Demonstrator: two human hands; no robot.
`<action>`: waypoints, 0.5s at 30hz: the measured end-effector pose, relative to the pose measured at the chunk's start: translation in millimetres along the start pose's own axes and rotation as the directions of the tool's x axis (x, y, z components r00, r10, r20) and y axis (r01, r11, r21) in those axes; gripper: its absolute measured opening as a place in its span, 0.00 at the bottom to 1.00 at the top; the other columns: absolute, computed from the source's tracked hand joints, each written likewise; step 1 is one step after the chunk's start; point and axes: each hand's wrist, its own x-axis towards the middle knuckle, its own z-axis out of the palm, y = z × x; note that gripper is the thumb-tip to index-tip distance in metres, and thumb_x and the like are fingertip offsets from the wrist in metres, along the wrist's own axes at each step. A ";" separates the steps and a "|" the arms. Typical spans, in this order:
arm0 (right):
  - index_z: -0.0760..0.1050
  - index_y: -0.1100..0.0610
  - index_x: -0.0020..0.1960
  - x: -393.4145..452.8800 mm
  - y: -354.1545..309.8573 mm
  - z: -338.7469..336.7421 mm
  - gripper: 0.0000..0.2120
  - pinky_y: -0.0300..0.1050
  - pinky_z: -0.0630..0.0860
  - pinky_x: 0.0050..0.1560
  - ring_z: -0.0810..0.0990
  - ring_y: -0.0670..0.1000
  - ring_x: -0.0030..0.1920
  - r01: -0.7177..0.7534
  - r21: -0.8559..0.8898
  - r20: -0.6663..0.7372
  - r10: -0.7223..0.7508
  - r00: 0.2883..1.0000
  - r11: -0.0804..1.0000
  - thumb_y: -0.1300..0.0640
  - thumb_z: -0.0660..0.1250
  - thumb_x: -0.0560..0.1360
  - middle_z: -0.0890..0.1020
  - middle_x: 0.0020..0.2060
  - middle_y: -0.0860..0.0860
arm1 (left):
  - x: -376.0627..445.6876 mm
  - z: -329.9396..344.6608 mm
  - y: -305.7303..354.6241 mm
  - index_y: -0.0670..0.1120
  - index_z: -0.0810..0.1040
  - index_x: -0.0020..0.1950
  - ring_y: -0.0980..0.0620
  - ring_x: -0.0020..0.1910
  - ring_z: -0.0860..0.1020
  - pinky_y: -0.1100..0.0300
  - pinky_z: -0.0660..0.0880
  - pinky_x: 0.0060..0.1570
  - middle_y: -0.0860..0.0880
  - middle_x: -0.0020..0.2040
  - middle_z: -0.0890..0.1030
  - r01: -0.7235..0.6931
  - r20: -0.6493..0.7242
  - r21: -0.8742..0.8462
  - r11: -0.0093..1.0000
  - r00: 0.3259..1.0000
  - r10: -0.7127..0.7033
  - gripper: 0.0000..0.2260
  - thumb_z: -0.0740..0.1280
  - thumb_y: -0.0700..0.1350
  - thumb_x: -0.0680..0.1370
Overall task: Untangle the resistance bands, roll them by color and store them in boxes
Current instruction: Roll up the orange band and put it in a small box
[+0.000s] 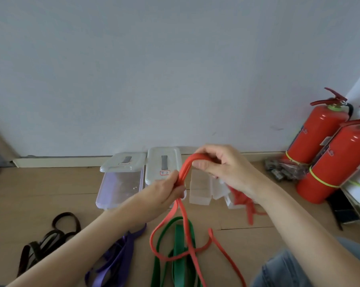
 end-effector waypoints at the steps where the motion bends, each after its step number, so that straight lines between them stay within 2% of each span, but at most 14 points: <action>1: 0.78 0.53 0.45 -0.6 0.4 -3.3 0.04 0.32 0.67 0.32 0.70 0.40 0.27 0.022 0.073 -0.055 -0.018 0.998 0.997 0.54 0.67 0.73 0.74 0.25 0.40 | -0.8 4.7 -4.0 0.53 0.64 0.43 0.57 0.42 0.78 0.66 0.74 0.44 0.53 0.43 0.79 0.011 -0.005 0.003 1.000 1.000 -0.011 0.08 0.55 0.45 0.81; 4: 0.78 0.55 0.43 -2.3 1.8 -13.3 0.05 0.38 0.65 0.31 0.66 0.45 0.27 0.110 0.337 -0.240 -0.028 0.970 0.935 0.54 0.66 0.71 0.69 0.26 0.45 | -3.8 14.4 -18.4 0.49 0.64 0.46 0.49 0.45 0.80 0.54 0.76 0.48 0.46 0.48 0.81 0.084 0.036 0.053 0.995 0.996 -0.086 0.05 0.54 0.46 0.82; 6: 0.77 0.57 0.43 -2.4 3.3 -15.8 0.05 0.39 0.65 0.32 0.65 0.46 0.28 0.161 0.438 -0.318 -0.015 0.948 0.884 0.55 0.66 0.71 0.68 0.27 0.47 | -4.2 20.0 -20.3 0.46 0.64 0.47 0.46 0.46 0.80 0.51 0.76 0.48 0.44 0.49 0.81 0.118 0.029 0.079 0.990 0.992 -0.120 0.05 0.53 0.45 0.82; 8: 0.75 0.58 0.44 -2.2 5.3 -18.1 0.05 0.41 0.66 0.35 0.66 0.47 0.29 0.209 0.477 -0.373 -0.018 0.928 0.854 0.56 0.64 0.73 0.68 0.27 0.48 | -0.9 12.5 -10.7 0.48 0.65 0.44 0.45 0.48 0.80 0.57 0.76 0.46 0.44 0.49 0.81 0.118 -0.035 0.049 0.992 0.993 -0.117 0.07 0.54 0.44 0.82; 10: 0.74 0.58 0.43 -1.3 7.6 -24.8 0.05 0.42 0.67 0.37 0.68 0.48 0.31 0.213 0.461 -0.405 -0.009 0.914 0.862 0.58 0.62 0.75 0.70 0.28 0.49 | 3.5 -14.8 9.0 0.50 0.68 0.43 0.48 0.48 0.80 0.65 0.74 0.44 0.50 0.45 0.82 0.104 -0.206 -0.133 0.986 0.970 -0.130 0.08 0.55 0.44 0.81; 12: 0.75 0.56 0.42 -3.3 8.9 -34.8 0.06 0.39 0.71 0.38 0.72 0.47 0.33 0.086 0.364 -0.335 0.045 0.941 0.928 0.59 0.62 0.77 0.73 0.29 0.48 | 3.5 -54.0 31.8 0.50 0.71 0.45 0.53 0.48 0.80 0.64 0.75 0.50 0.54 0.42 0.83 -0.121 -0.444 -0.317 0.941 0.896 -0.034 0.07 0.55 0.47 0.80; 14: 0.77 0.55 0.42 -7.7 11.3 -40.5 0.06 0.33 0.72 0.35 0.76 0.45 0.32 -0.151 0.109 -0.058 0.158 0.986 0.982 0.57 0.63 0.77 0.77 0.29 0.47 | -1.6 -82.6 48.9 0.50 0.72 0.47 0.55 0.45 0.81 0.64 0.76 0.51 0.56 0.40 0.82 -0.326 -0.532 -0.326 0.887 0.839 0.112 0.08 0.54 0.48 0.79; 15: 0.78 0.53 0.43 -9.8 12.3 -39.4 0.05 0.32 0.72 0.36 0.78 0.44 0.32 -0.243 -0.075 0.102 0.250 0.963 0.967 0.54 0.65 0.76 0.80 0.31 0.47 | -4.0 -86.5 52.4 0.49 0.72 0.46 0.56 0.40 0.81 0.63 0.77 0.46 0.56 0.37 0.80 -0.344 -0.509 -0.348 0.872 0.851 0.132 0.09 0.54 0.47 0.80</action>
